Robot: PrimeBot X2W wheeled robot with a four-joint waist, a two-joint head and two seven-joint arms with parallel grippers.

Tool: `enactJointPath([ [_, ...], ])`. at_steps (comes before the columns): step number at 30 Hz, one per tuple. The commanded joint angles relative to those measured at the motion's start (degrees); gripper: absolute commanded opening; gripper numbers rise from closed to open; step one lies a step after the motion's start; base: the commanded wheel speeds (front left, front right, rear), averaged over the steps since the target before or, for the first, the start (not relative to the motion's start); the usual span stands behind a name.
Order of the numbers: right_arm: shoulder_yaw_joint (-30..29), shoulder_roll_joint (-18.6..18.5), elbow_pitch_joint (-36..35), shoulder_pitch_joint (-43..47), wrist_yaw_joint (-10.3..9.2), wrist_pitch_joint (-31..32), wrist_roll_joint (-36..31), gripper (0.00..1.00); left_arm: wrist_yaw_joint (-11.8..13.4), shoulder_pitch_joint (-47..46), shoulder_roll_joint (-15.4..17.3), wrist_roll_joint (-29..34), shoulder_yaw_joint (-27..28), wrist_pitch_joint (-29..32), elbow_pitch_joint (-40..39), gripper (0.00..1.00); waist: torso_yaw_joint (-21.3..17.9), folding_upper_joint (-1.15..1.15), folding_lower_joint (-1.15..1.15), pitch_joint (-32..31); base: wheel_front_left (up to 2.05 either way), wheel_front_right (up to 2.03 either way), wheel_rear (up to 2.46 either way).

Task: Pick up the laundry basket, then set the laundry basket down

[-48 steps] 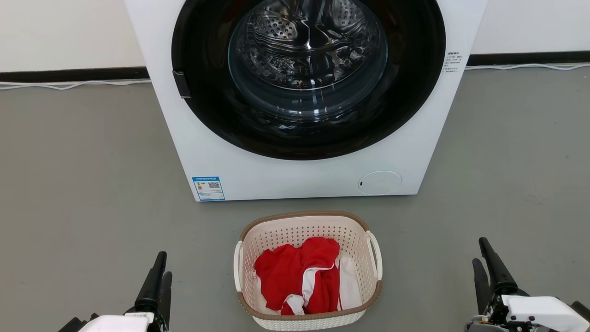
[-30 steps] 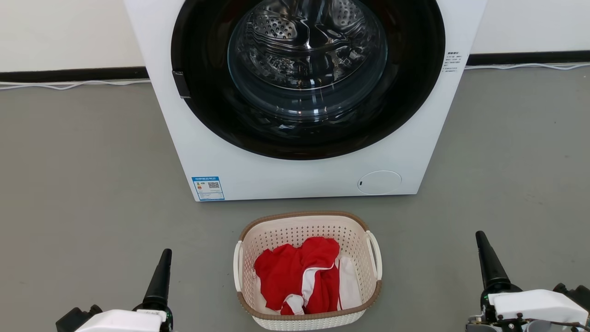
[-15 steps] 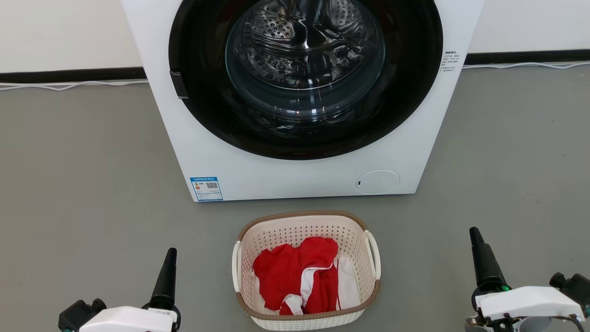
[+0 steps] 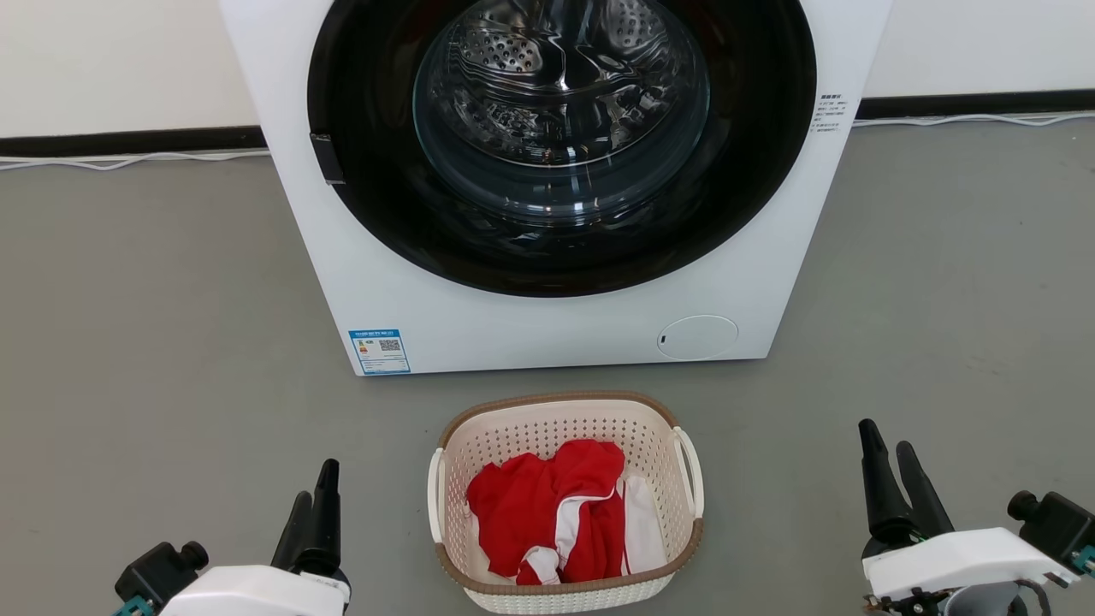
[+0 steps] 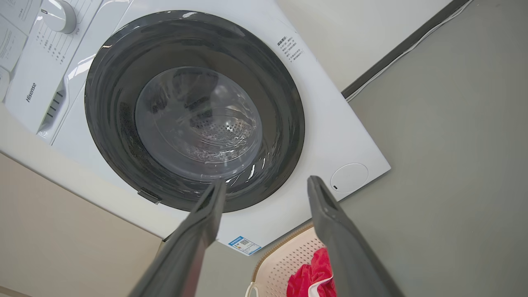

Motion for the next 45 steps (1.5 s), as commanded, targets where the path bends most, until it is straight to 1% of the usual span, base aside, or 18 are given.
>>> enactJointPath([
  [1,0.83,-0.90,-1.98,-1.60,0.23,-0.89,-2.02,1.00,0.65,-1.04,0.55,2.10,0.66,-0.79,-1.80,1.00,-0.01,0.00,0.00,-0.01,0.00,0.00,0.00],
  [16,1.74,-1.06,-2.10,-1.76,0.28,-3.41,-13.74,1.00,1.57,-0.77,0.65,15.33,-0.13,-3.31,-2.67,1.00,-0.19,0.00,0.00,0.10,0.00,0.00,0.00],
  [29,1.82,-0.99,-2.87,-1.56,0.33,-5.59,-23.81,1.00,2.42,-0.47,0.74,23.34,-0.74,-5.50,-3.23,1.00,-0.25,0.00,-0.01,0.13,0.00,0.00,0.00],
  [33,2.02,-0.97,-2.72,-1.56,0.34,-6.10,-25.97,1.00,2.66,-0.45,0.76,25.06,-0.85,-6.00,-3.33,1.00,-0.22,0.00,-0.01,0.16,0.00,0.00,0.00],
  [45,-0.09,-0.13,-1.21,-1.69,0.38,-8.11,-36.26,1.00,3.35,-0.04,0.84,32.16,-1.54,-8.02,-3.73,1.00,-0.22,0.00,-0.01,0.18,0.00,0.00,0.00],
])
